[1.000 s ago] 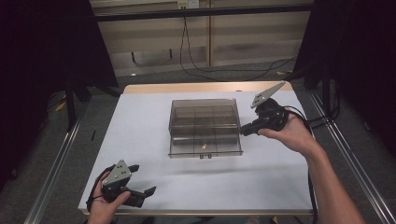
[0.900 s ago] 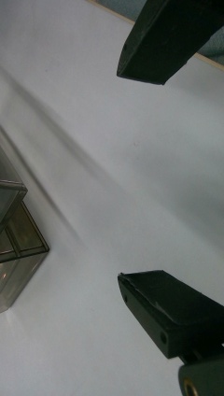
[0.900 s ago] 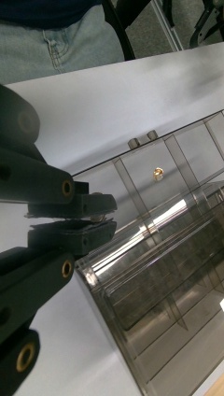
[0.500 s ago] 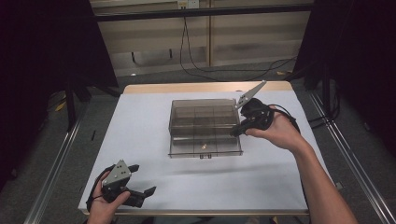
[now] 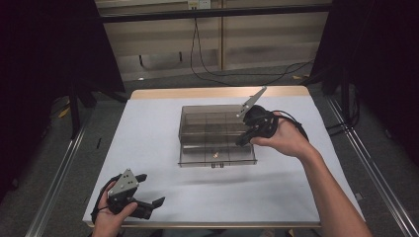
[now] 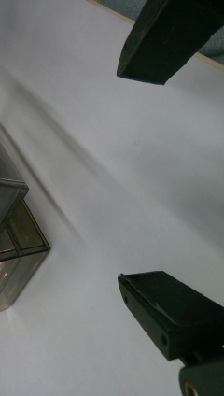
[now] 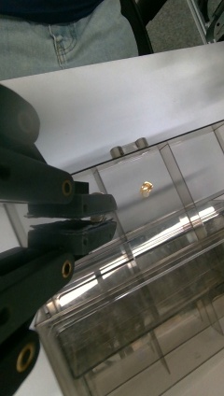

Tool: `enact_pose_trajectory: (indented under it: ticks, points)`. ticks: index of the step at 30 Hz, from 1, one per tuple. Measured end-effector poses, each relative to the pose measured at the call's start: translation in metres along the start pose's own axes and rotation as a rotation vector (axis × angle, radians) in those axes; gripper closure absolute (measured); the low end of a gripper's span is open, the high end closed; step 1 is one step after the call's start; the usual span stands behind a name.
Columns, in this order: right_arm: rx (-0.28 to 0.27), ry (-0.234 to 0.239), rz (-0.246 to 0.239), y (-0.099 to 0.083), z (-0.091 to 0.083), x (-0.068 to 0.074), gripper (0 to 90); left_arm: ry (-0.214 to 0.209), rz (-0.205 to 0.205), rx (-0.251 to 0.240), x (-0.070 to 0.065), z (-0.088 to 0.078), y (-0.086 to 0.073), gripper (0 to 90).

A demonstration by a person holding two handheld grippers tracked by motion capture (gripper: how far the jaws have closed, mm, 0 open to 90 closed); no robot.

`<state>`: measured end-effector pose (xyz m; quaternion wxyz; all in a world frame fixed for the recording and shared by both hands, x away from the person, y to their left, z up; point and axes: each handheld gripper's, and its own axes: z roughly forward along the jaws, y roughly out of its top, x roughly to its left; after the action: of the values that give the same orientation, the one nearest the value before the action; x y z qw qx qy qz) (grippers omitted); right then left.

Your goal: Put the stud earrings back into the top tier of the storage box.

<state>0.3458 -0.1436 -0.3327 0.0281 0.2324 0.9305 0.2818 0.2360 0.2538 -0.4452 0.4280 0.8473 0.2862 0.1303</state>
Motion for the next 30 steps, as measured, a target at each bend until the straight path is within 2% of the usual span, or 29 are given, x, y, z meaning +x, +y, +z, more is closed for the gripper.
enact_pose_trajectory:
  ticks: [4, 19, 28, 30]
  points:
    - [0.026, 0.01, -0.018, 0.005, 0.01, 0.004, 86.4, -0.001, -0.002, 0.0, 0.0, 0.0, 0.0, 2.8]
    - [0.062, 0.035, -0.045, 0.022, 0.028, 0.01, 86.4, -0.003, 0.0, -0.004, -0.001, 0.0, 0.0, 2.8]
    - [0.123, 0.042, -0.049, 0.03, 0.043, 0.01, 86.3, -0.001, 0.001, -0.001, -0.001, 0.0, 0.0, 2.8]
    - [0.135, 0.04, -0.034, 0.031, 0.046, 0.011, 86.3, -0.002, 0.009, 0.004, -0.001, 0.0, 0.0, 2.8]
